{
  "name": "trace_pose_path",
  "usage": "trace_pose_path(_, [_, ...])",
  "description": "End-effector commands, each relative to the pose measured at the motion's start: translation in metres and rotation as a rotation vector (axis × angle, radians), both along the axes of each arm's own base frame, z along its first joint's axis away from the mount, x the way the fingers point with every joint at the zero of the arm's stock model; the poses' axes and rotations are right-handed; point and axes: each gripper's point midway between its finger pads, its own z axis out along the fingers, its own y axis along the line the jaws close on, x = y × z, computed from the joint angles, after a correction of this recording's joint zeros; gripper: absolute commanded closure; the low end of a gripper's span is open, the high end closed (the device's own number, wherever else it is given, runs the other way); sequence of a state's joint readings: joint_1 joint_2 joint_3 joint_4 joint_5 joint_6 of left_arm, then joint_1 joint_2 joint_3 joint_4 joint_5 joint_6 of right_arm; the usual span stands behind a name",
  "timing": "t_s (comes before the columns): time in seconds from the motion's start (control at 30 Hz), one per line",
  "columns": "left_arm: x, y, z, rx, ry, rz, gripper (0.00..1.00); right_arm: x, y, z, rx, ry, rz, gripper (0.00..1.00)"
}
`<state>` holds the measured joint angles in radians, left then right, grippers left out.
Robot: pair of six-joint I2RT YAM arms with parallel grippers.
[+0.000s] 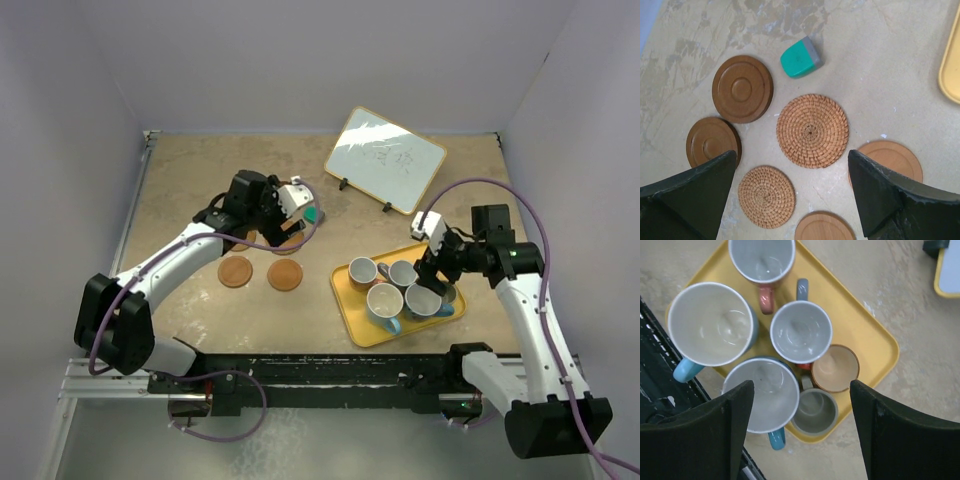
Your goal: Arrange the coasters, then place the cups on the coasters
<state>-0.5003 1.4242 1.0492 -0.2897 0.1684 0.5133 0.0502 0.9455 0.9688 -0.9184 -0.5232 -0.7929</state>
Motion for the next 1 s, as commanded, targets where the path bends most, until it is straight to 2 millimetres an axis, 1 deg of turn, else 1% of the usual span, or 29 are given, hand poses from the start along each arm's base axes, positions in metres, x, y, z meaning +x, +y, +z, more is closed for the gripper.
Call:
trace_pose_path(0.0, [0.004,0.019,0.014,-0.042,0.001,0.077,0.12,-0.005,0.032,0.011,0.090,-0.048,0.181,0.22])
trace_pose_path(0.17, [0.006,0.032,0.017,-0.059,0.013,0.105,0.14,-0.003,0.049,0.007,0.089,-0.048,0.289,0.27])
trace_pose_path(0.33, [0.009,0.041,0.019,-0.086,0.013,0.132,0.15,-0.003,0.067,-0.010,0.051,-0.003,0.370,0.32])
trace_pose_path(0.6, [0.009,0.042,0.020,-0.120,0.013,0.139,0.16,-0.006,0.084,-0.034,-0.035,0.043,0.429,0.39])
trace_pose_path(0.8, [0.009,0.041,0.019,-0.126,0.011,0.135,0.16,-0.011,0.091,-0.055,-0.089,0.090,0.462,0.42])
trace_pose_path(0.97, [0.008,0.039,0.018,-0.130,0.016,0.127,0.16,-0.012,0.096,-0.066,-0.113,0.112,0.472,0.51])
